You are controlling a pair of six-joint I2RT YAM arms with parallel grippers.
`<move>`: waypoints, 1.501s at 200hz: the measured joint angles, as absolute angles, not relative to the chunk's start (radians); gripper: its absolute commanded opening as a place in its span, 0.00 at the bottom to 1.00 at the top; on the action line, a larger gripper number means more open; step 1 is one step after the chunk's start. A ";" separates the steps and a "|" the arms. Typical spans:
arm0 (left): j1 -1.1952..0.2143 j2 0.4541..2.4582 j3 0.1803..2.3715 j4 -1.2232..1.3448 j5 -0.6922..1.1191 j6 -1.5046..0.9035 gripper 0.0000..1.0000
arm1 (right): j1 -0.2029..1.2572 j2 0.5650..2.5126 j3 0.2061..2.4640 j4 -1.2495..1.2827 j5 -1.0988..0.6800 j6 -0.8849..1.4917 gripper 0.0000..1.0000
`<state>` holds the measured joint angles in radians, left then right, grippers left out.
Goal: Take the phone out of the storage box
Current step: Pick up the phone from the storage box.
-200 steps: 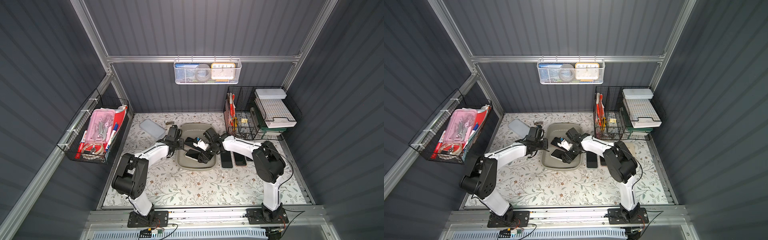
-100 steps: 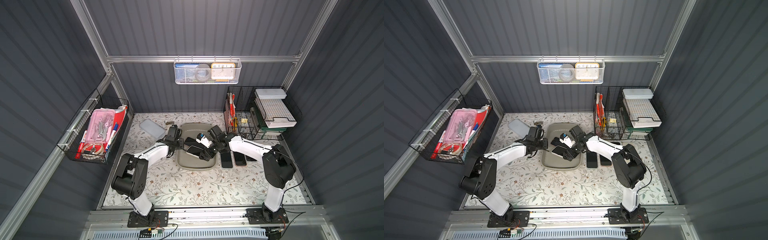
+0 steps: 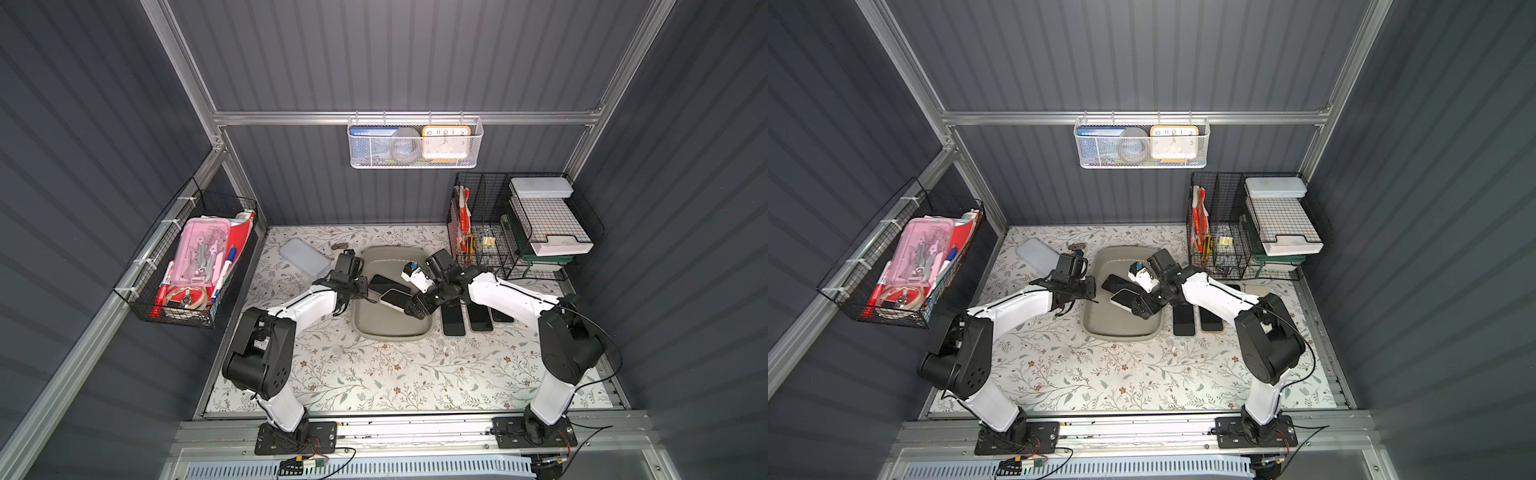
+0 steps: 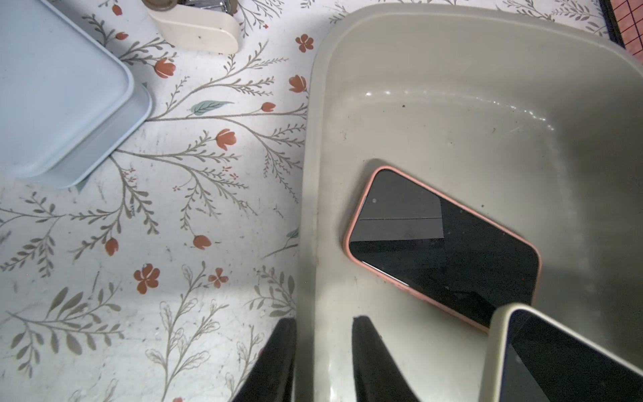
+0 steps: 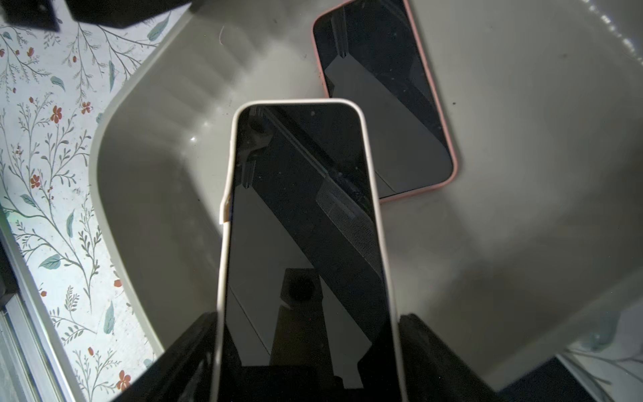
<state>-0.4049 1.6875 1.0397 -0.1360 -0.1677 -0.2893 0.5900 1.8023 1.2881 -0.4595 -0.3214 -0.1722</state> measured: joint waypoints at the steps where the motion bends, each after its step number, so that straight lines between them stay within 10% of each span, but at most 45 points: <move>1: -0.405 1.687 1.040 -0.136 -0.168 -0.290 0.32 | 0.590 1.803 1.288 -0.460 -0.321 -0.172 0.43; 160: -0.405 1.686 1.040 -0.136 -0.157 -0.290 0.32 | 0.691 2.045 1.473 -0.533 -0.101 -0.196 0.52; 234: -0.405 1.686 1.040 -0.136 -0.157 -0.290 0.32 | 0.723 2.086 1.519 -0.581 -0.029 -0.212 0.90; 300: -0.405 1.686 1.040 -0.136 -0.157 -0.289 0.32 | 0.738 2.131 1.560 -0.615 -0.022 -0.230 0.94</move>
